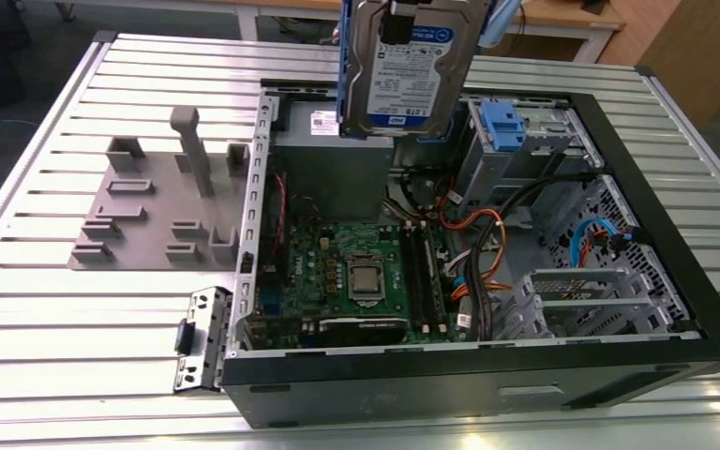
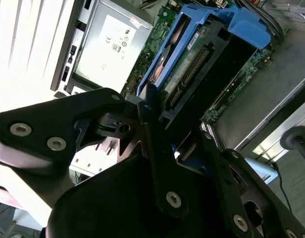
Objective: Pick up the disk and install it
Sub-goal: 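Pick up the disk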
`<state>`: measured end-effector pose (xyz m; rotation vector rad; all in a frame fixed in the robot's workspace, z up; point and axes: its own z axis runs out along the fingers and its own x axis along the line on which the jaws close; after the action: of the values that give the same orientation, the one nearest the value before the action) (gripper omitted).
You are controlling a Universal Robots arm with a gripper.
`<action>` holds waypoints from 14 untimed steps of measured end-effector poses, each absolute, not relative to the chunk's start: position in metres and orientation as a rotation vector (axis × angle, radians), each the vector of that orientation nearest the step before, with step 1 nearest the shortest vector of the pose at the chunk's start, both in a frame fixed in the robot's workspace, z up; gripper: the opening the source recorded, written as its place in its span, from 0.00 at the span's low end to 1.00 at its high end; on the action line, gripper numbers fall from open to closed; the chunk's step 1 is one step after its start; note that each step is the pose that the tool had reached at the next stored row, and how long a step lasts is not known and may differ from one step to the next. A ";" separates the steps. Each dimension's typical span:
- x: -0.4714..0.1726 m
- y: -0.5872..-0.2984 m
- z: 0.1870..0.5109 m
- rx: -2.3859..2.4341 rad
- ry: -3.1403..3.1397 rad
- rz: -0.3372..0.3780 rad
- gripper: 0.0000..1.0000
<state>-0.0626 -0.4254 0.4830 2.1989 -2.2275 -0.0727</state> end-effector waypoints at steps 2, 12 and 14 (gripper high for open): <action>-0.062 -0.427 0.483 2.199 -2.227 -0.073 0.36; -0.061 -0.439 0.483 2.199 -2.227 -0.073 0.36; -0.061 -0.442 0.483 2.199 -2.227 -0.073 0.36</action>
<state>-0.0605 -0.4425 0.4825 2.1989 -2.2274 -0.0728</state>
